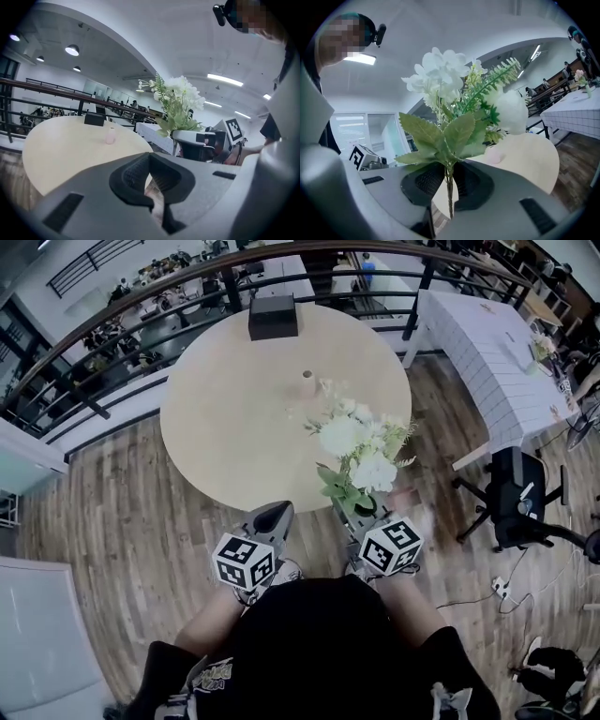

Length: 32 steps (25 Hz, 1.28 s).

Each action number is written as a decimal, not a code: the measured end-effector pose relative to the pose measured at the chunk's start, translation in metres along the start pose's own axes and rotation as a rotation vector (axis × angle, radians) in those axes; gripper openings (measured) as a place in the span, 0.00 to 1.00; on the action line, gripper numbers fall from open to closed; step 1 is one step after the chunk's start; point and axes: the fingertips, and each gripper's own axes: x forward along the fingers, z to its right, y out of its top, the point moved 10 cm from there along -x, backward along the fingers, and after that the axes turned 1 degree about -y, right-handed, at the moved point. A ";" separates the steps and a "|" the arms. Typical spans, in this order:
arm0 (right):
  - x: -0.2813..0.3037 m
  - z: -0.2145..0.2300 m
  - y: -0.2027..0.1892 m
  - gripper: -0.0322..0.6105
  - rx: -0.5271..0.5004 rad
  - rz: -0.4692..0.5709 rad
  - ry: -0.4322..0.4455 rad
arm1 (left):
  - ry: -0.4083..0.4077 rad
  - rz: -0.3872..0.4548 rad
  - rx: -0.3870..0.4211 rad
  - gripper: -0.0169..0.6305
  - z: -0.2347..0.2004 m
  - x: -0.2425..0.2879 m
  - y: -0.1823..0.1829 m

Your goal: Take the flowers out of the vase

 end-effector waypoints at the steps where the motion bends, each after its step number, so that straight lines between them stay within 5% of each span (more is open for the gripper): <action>1: -0.010 0.003 -0.007 0.16 0.001 -0.010 0.010 | 0.008 0.003 -0.004 0.04 0.009 0.002 -0.008; 16: -0.113 0.046 -0.011 0.15 -0.057 -0.122 0.207 | 0.164 0.085 -0.060 0.04 0.132 0.038 -0.042; 32: -0.117 0.067 -0.016 0.15 -0.037 -0.140 0.244 | 0.200 0.087 -0.062 0.04 0.146 0.053 -0.047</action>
